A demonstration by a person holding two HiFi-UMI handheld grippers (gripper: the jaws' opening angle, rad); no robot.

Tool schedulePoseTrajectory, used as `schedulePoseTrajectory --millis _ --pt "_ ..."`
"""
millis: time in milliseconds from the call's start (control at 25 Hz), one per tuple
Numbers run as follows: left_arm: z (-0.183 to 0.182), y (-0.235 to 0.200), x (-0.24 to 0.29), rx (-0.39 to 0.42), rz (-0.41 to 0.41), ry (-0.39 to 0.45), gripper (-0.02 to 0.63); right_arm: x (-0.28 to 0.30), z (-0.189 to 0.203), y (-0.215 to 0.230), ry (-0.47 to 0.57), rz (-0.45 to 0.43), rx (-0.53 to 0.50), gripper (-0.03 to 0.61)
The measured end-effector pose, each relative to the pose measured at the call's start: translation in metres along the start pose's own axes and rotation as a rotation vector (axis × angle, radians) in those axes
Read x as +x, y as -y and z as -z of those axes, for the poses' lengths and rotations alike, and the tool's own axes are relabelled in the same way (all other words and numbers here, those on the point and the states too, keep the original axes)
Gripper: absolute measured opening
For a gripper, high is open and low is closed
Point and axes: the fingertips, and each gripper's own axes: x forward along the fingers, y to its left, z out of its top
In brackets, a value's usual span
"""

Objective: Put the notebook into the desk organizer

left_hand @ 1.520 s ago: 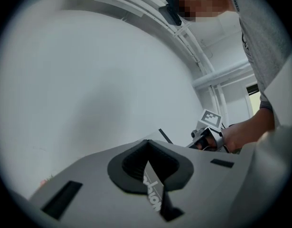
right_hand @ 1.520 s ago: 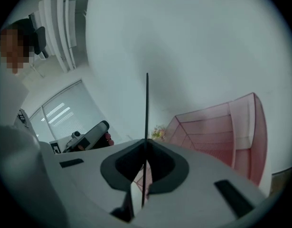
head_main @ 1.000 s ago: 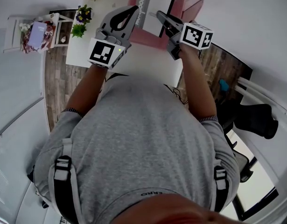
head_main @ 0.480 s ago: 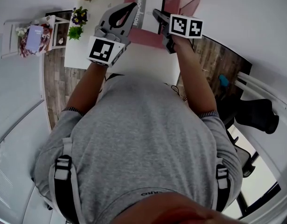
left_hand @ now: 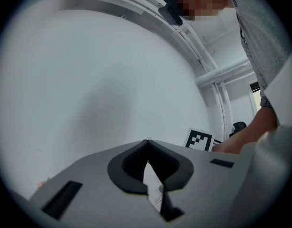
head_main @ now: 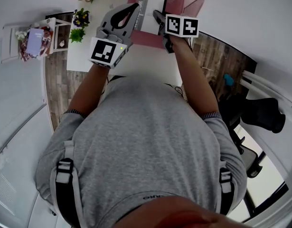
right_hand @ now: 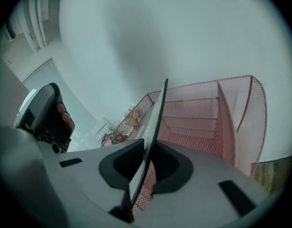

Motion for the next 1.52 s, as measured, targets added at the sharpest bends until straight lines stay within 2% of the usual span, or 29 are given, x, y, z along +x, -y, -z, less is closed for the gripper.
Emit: schedulePoseTrajectory --millis 160,520,680,920,1080,1280,1520 --pt "0.002 -0.001 -0.001 -0.002 0.008 -0.008 0.018 0.005 0.000 0.003 -0.005 0.068 -0.073 0.058" --pt "0.005 -0.006 -0.008 -0.010 0.022 -0.012 0.018 0.010 0.003 0.004 -0.017 0.257 -0.358 0.101" --pt "0.004 -0.005 -0.011 -0.012 0.031 -0.011 0.018 0.010 0.002 0.005 -0.014 0.319 -0.437 0.125" --pt "0.007 -0.009 -0.017 -0.018 0.039 -0.010 0.018 0.009 0.001 0.009 -0.017 0.372 -0.459 0.172" --pt "0.006 -0.011 -0.017 -0.022 0.040 -0.011 0.018 0.009 0.000 0.012 -0.031 0.384 -0.460 0.258" --pt "0.005 -0.012 -0.022 -0.020 0.041 -0.011 0.018 0.008 0.001 0.014 -0.030 0.415 -0.464 0.284" --pt "0.007 -0.014 -0.023 -0.013 0.042 -0.010 0.018 0.001 -0.009 0.008 0.018 0.395 -0.456 0.291"
